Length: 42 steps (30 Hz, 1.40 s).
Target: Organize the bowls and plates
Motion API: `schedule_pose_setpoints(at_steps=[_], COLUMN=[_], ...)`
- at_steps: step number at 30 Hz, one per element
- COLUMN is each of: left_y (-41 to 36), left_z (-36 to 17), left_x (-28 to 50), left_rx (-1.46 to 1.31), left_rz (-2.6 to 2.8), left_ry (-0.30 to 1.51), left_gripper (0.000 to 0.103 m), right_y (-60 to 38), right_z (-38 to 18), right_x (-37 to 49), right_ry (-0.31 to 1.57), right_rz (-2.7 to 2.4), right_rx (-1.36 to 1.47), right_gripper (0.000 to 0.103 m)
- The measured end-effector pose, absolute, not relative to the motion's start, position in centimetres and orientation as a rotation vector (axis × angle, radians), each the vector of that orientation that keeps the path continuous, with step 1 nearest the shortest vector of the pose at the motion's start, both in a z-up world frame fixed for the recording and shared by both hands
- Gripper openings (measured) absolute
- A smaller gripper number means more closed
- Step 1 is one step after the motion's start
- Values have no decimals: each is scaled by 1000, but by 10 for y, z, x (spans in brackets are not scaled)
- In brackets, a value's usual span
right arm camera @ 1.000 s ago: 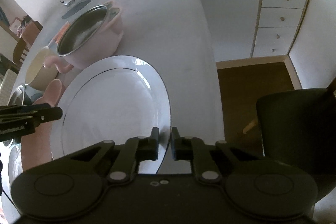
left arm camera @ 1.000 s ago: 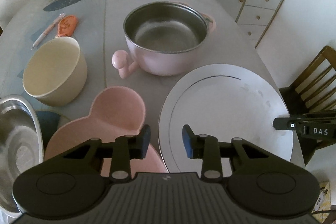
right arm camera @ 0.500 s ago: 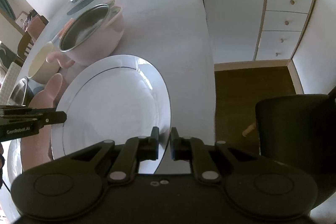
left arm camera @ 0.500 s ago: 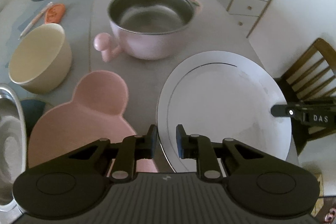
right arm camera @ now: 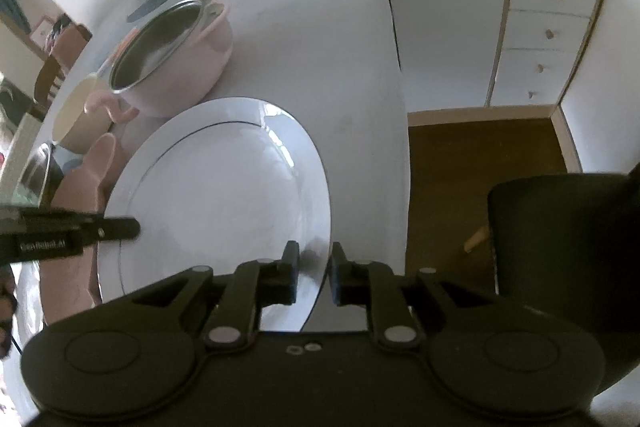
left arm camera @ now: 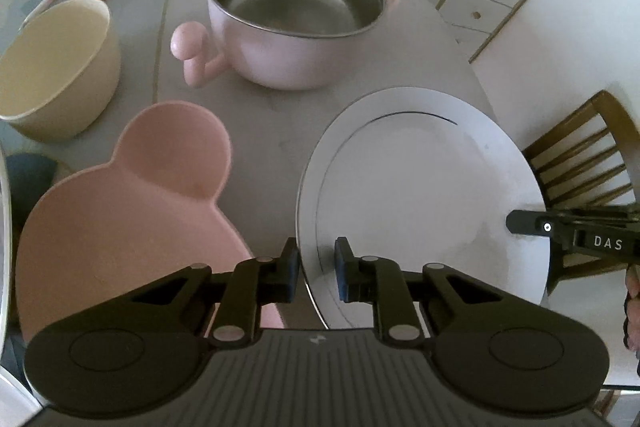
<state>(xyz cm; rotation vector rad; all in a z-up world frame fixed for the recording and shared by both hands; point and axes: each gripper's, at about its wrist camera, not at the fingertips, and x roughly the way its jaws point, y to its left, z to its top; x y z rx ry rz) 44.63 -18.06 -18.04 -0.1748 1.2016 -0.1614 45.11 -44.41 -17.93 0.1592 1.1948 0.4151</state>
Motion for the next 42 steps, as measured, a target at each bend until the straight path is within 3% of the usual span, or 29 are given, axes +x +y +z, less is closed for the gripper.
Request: schedule_pose_setpoints(at_steps=[19,42], left_y=[-200,-201], left_z=[-175,-153], left_x=[396,239], left_rx=[-189,-161], left_rz=[-194,-301], left_ry=[1186,1193], left_gripper=[11,11], right_y=[-477,-492], right_z=[-170,-149], right_x=[412,248], right_ry=[1214,1211], right_rz=[355,303], right_rx=[257,337], right_gripper=[10,10])
